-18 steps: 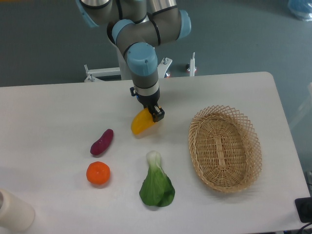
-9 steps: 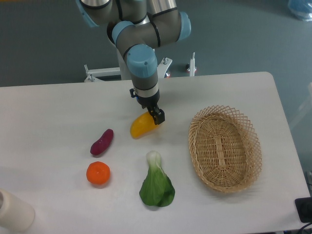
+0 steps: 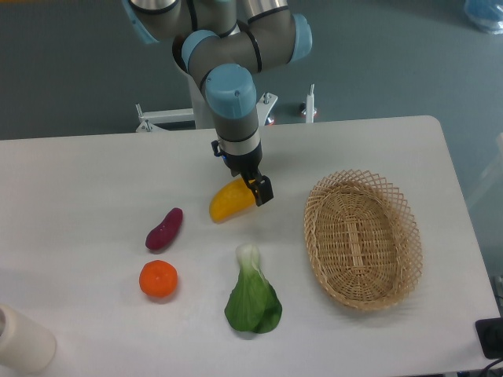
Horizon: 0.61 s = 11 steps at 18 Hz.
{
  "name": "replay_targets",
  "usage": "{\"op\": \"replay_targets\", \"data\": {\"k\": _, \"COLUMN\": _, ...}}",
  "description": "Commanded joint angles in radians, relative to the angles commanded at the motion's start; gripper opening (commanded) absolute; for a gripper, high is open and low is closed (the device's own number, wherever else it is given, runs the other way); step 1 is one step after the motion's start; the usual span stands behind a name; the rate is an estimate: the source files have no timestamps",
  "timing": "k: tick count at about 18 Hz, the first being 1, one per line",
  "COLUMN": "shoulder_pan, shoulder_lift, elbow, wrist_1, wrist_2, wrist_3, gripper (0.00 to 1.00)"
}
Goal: Place the mango on the table
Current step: 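Lower the mango onto the table and open the gripper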
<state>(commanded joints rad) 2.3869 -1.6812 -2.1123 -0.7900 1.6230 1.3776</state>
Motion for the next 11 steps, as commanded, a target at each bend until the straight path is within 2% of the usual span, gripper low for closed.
{"op": "replay_targets", "data": {"k": 11, "shoulder_pan": 0.005, "shoulder_lift": -0.002, "elbow": 0.011, "wrist_1": 0.005, "wrist_2": -0.002, "wrist_3": -0.031, "gripper": 1.00}}
